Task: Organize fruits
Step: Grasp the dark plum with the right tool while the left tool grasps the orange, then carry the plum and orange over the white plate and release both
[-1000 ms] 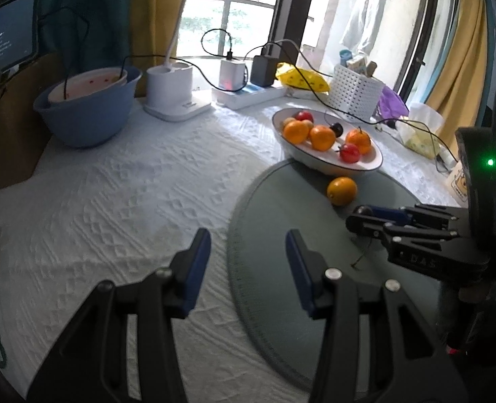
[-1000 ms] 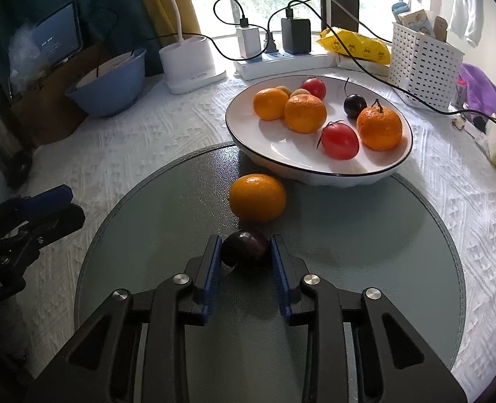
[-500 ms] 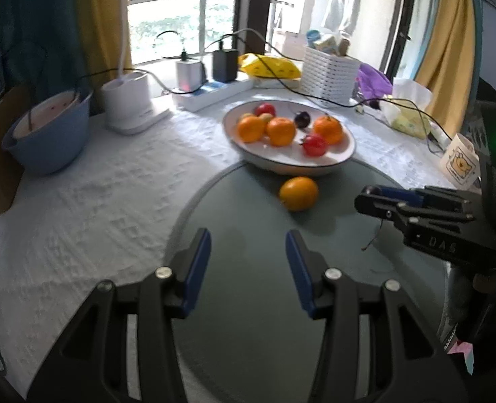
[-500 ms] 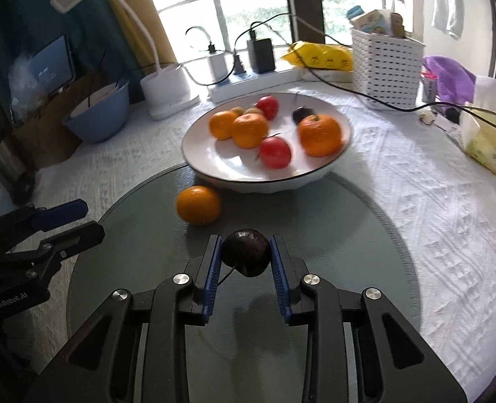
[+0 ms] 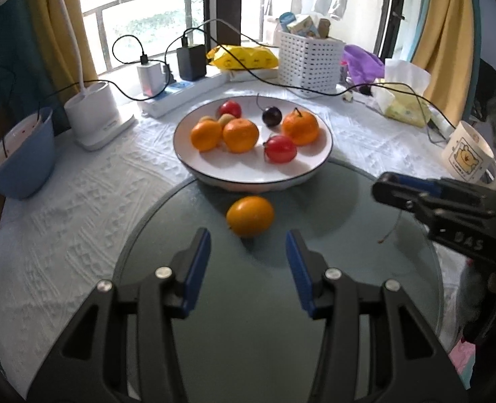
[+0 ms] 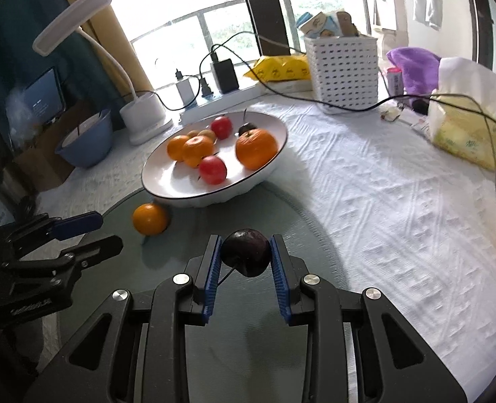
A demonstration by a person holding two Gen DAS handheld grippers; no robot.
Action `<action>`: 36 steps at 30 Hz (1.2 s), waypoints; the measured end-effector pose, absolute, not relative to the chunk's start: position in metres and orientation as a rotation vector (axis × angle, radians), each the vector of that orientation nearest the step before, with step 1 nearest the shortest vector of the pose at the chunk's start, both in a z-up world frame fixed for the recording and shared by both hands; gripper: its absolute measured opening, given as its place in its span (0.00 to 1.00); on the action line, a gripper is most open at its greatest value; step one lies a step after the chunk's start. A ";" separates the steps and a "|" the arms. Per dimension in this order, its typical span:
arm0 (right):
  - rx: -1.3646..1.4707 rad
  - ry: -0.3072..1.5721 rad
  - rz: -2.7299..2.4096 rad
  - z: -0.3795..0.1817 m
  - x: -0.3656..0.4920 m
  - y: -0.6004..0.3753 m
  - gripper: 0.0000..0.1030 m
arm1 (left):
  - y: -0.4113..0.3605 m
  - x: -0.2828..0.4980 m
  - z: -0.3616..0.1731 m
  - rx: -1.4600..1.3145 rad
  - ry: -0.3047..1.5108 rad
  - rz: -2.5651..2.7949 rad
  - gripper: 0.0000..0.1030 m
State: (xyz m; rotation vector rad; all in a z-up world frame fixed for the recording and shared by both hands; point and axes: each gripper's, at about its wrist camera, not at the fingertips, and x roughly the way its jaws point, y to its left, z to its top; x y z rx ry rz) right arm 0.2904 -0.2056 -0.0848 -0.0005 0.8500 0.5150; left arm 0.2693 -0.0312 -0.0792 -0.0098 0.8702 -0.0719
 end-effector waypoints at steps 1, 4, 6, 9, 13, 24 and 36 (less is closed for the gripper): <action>0.010 0.848 0.513 -0.084 0.292 -0.210 0.30 | -0.032 0.272 -0.081 -0.010 0.875 -0.070 0.47; 0.031 0.843 0.509 -0.084 0.295 -0.218 0.30 | -0.037 0.278 -0.086 -0.002 0.893 -0.077 0.47; 0.038 0.842 0.507 -0.084 0.297 -0.222 0.30 | -0.039 0.283 -0.090 -0.002 0.912 -0.082 0.47; 0.051 0.841 0.509 -0.085 0.300 -0.227 0.30 | -0.042 0.288 -0.095 0.004 0.933 -0.068 0.47; 0.061 0.836 0.511 -0.084 0.302 -0.232 0.30 | -0.044 0.293 -0.101 0.012 0.949 -0.049 0.47; 0.061 0.835 0.516 -0.085 0.304 -0.234 0.30 | -0.045 0.299 -0.107 0.007 0.955 -0.055 0.42; 0.034 0.835 0.499 -0.082 0.301 -0.225 0.30 | -0.042 0.287 -0.096 -0.025 0.916 -0.133 0.19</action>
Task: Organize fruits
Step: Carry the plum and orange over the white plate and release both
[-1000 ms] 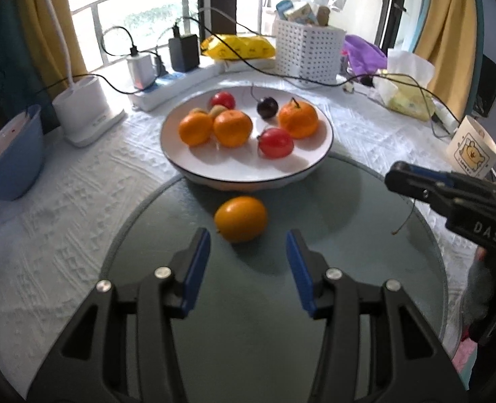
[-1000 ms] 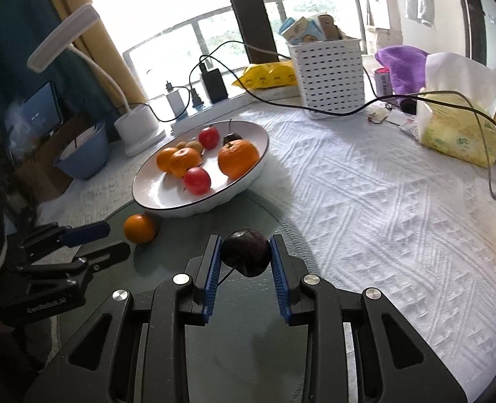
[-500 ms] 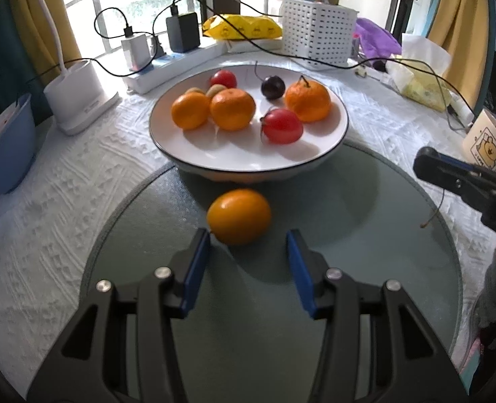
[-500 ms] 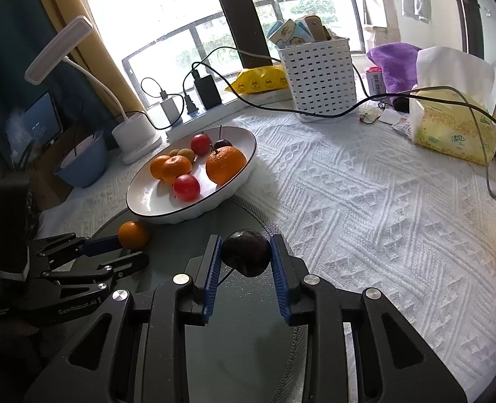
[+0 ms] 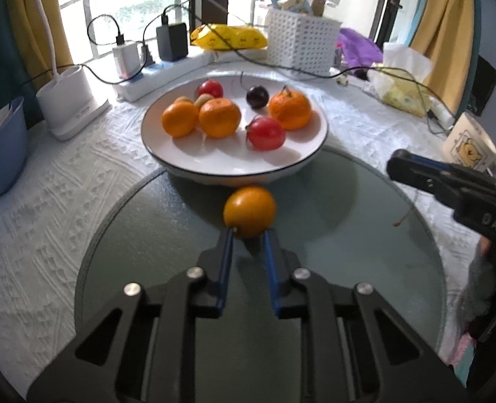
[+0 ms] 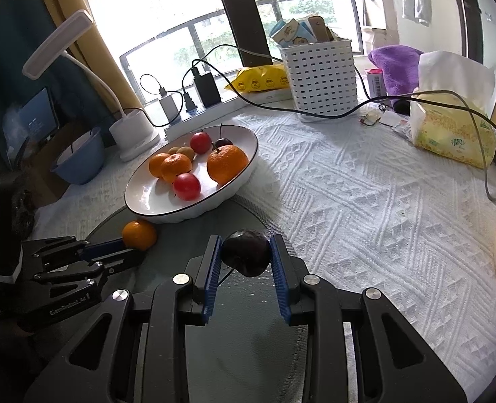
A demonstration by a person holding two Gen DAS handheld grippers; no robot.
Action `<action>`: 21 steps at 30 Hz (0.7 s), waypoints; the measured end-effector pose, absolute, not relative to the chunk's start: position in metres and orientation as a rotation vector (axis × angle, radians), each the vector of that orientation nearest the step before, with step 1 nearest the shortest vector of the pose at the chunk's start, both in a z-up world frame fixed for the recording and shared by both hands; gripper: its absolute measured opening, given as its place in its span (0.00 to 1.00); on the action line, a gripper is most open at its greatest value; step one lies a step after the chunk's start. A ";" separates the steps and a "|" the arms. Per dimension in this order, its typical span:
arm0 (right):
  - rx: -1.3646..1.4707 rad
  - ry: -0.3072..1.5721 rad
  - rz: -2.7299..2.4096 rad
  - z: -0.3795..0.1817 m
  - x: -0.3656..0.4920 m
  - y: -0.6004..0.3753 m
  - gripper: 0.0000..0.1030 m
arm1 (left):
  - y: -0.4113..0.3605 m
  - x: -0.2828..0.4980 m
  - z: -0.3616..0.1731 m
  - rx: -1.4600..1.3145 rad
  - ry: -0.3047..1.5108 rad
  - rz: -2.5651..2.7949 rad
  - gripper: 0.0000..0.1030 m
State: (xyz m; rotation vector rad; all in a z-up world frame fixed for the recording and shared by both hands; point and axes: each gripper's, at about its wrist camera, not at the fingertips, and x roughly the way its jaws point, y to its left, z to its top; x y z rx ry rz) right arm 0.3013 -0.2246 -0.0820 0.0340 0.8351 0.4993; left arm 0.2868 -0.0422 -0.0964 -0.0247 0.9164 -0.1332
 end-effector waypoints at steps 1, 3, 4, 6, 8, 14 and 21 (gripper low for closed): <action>0.029 0.833 0.499 -0.081 0.300 -0.223 0.30 | -0.042 0.285 -0.094 -0.023 0.906 -0.139 0.18; 0.020 0.830 0.500 -0.079 0.298 -0.219 0.30 | -0.041 0.281 -0.090 -0.026 0.891 -0.148 0.18; 0.017 0.828 0.499 -0.078 0.297 -0.218 0.30 | -0.040 0.279 -0.089 -0.028 0.887 -0.149 0.18; 0.011 0.818 0.501 -0.074 0.294 -0.215 0.30 | -0.037 0.277 -0.088 -0.041 0.882 -0.158 0.18; 0.004 0.812 0.503 -0.072 0.291 -0.213 0.30 | -0.036 0.275 -0.088 -0.050 0.874 -0.166 0.18; -0.016 0.822 0.509 -0.073 0.288 -0.205 0.30 | -0.030 0.276 -0.091 -0.068 0.873 -0.177 0.18; -0.021 0.820 0.517 -0.071 0.291 -0.202 0.30 | -0.027 0.294 -0.095 -0.085 0.889 -0.155 0.48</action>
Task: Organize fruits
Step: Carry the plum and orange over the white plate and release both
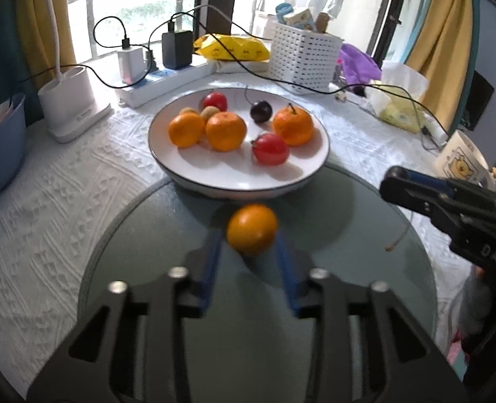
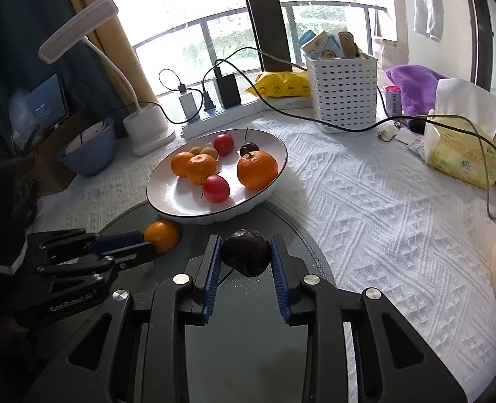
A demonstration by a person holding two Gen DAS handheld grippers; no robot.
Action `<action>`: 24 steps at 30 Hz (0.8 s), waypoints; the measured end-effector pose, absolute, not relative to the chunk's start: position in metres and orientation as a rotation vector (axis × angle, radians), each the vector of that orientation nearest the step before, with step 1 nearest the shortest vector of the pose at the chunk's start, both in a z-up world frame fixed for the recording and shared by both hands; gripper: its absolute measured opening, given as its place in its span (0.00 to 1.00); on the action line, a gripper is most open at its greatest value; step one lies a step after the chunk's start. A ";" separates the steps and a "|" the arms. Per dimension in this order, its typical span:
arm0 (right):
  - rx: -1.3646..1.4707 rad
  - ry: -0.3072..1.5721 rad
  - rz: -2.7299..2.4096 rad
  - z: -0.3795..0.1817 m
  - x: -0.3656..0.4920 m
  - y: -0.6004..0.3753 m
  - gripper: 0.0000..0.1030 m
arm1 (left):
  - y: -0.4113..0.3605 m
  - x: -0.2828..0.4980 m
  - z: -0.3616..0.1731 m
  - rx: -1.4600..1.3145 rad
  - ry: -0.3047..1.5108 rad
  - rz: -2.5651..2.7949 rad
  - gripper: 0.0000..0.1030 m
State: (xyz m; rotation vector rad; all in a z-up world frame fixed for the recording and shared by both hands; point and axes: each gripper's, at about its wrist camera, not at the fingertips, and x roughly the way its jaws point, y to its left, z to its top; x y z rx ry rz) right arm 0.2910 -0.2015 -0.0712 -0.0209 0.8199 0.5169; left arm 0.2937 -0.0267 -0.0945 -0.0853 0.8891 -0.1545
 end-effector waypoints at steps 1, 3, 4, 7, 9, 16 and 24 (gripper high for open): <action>-0.019 0.823 0.516 -0.072 0.292 -0.202 0.30 | -0.027 0.296 -0.095 -0.092 0.889 -0.158 0.50; -0.018 0.828 0.513 -0.074 0.294 -0.204 0.30 | -0.028 0.301 -0.097 -0.081 0.893 -0.163 0.49; -0.016 0.831 0.511 -0.075 0.295 -0.205 0.30 | -0.030 0.303 -0.098 -0.071 0.895 -0.158 0.49; -0.010 0.834 0.505 -0.076 0.298 -0.209 0.30 | -0.031 0.309 -0.104 -0.072 0.905 -0.155 0.49; -0.008 0.835 0.502 -0.076 0.299 -0.210 0.30 | -0.032 0.312 -0.107 -0.064 0.917 -0.150 0.35; -0.007 0.836 0.508 -0.077 0.301 -0.210 0.30 | -0.030 0.303 -0.101 -0.059 0.908 -0.169 0.34; -0.026 0.818 0.540 -0.069 0.302 -0.192 0.30 | -0.019 0.293 -0.076 -0.072 0.850 -0.175 0.34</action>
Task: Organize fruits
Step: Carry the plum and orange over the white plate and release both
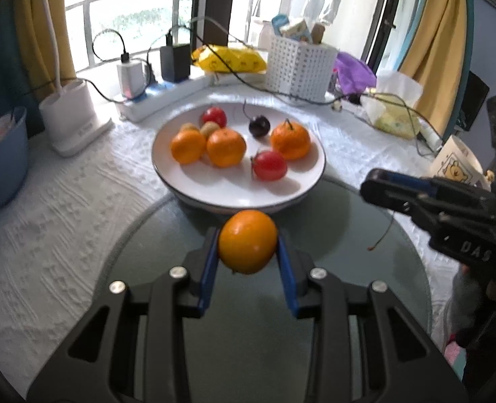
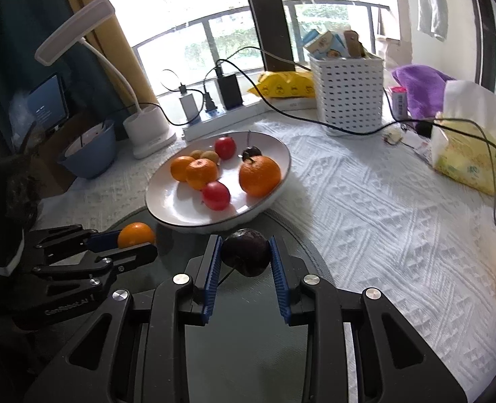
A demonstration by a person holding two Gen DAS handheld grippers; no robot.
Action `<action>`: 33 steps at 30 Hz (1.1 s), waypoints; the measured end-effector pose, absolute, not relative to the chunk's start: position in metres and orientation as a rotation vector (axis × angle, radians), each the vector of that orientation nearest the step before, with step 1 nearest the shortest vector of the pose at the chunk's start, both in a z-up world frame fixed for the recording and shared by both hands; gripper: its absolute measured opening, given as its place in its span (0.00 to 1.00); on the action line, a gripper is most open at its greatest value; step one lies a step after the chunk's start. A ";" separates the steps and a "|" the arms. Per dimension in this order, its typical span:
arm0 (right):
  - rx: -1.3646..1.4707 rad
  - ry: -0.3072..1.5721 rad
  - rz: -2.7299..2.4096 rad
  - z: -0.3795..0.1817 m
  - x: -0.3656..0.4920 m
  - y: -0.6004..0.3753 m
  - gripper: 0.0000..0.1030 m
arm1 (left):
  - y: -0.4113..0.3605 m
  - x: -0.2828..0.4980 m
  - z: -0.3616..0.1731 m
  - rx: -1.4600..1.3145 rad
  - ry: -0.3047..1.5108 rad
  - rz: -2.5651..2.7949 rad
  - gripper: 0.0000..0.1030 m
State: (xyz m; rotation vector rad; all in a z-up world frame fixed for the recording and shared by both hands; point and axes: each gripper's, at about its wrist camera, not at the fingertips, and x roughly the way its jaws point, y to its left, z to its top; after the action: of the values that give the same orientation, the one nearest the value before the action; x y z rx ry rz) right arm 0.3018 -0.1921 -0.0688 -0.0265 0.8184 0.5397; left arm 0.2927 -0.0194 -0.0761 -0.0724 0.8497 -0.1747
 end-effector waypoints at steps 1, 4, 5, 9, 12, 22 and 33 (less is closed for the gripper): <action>-0.030 0.815 0.545 -0.067 0.302 -0.189 0.30 | -0.018 0.292 -0.073 -0.073 0.841 -0.174 0.34; -0.039 0.811 0.559 -0.063 0.304 -0.182 0.30 | -0.014 0.295 -0.067 -0.067 0.819 -0.171 0.34; -0.044 0.809 0.565 -0.062 0.305 -0.179 0.30 | -0.013 0.296 -0.065 -0.067 0.815 -0.170 0.34; -0.059 0.806 0.580 -0.059 0.311 -0.172 0.30 | -0.009 0.305 -0.064 -0.071 0.808 -0.169 0.34; -0.068 0.803 0.587 -0.057 0.319 -0.168 0.30 | -0.008 0.312 -0.064 -0.073 0.803 -0.167 0.34; -0.060 0.814 0.598 -0.063 0.346 -0.160 0.30 | -0.001 0.340 -0.073 -0.092 0.829 -0.154 0.34; -0.064 0.846 0.585 -0.074 0.361 -0.149 0.31 | 0.004 0.348 -0.079 -0.100 0.837 -0.159 0.39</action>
State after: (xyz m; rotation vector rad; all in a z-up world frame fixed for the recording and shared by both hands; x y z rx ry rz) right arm 0.3609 -0.1494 -0.0738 -0.0637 0.8463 0.5851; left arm 0.3479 0.0041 -0.0789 -0.1002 0.8365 -0.1592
